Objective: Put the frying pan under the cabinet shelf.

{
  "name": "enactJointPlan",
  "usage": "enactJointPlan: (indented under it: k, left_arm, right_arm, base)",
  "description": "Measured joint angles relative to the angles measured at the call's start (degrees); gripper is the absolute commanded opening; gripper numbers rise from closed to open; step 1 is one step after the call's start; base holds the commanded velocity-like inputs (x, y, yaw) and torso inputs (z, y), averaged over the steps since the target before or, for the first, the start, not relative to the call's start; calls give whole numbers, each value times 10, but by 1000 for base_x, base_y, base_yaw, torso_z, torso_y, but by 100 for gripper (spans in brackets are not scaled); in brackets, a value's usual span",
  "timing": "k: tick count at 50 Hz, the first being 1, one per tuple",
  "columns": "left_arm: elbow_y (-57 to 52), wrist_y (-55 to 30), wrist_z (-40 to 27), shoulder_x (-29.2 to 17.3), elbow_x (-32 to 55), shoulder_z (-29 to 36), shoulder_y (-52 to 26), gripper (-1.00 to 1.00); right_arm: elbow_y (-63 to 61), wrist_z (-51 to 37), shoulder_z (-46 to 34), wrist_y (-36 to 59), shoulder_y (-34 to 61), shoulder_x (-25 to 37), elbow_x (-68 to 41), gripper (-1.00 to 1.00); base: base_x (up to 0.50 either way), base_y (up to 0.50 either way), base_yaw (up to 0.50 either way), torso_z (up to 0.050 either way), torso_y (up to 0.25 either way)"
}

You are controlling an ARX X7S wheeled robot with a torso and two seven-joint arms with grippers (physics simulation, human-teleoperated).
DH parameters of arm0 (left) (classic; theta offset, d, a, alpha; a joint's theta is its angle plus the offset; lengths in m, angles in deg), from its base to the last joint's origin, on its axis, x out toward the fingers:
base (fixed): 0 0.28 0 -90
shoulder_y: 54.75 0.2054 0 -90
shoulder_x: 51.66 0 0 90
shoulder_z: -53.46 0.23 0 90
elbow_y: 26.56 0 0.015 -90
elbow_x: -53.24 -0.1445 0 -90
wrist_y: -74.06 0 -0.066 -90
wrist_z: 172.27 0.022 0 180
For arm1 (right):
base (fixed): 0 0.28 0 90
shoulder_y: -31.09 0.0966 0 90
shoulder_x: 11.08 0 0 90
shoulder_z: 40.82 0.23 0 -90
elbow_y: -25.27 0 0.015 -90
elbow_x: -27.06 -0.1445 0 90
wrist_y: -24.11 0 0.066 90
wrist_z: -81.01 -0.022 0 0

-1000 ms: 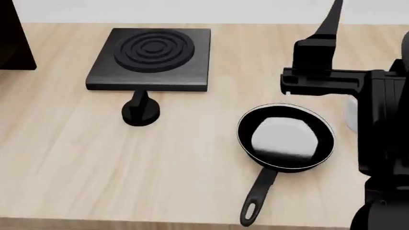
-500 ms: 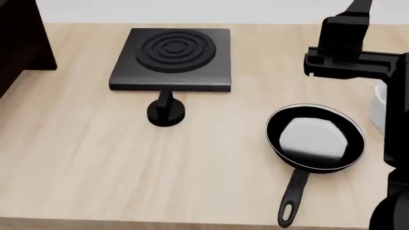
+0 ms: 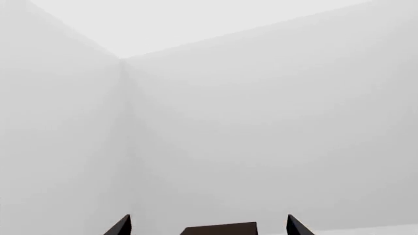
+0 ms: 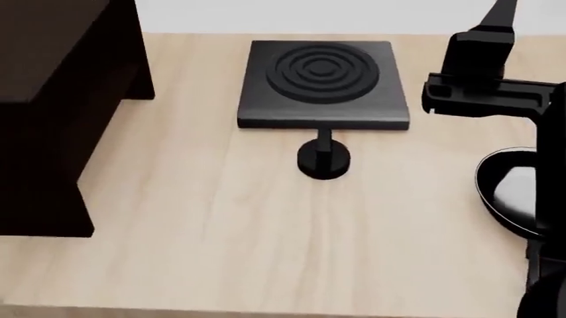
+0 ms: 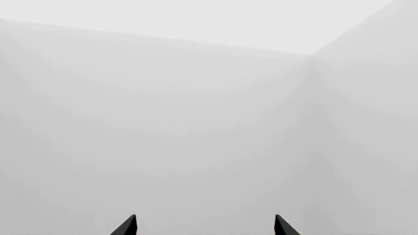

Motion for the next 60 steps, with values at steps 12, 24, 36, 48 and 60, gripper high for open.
enactJointPlan:
  k: [12,24,36,48,60]
  left_arm:
    - [5,10,-6,0,0,15,3,100]
    - [6,14,-8,-2,3,18,8,100]
    - [-5,-1,-14,-5,5,2,-1,100]
    - [-33,-3,-126,-107,168,-221,121,100]
    - [-23,69,-162,-142,301,-522,347,100]
  right_arm:
    - [-1,6,7,0,-9,5,-8,100]
    - [-7,8,5,9,-13,11,-15,100]
    - [-17,7,9,15,-17,15,-19,100]
    - [-11,11,14,-2,-27,18,-21,100]
    - [-3,12,9,-18,-32,16,-25,100]
  base:
    - [107,485,0,0,0]
    - [50,145,0,0,0]
    - [0,0,0,0,0]
    - [0,0,0,0,0]
    - [0,0,0,0,0]
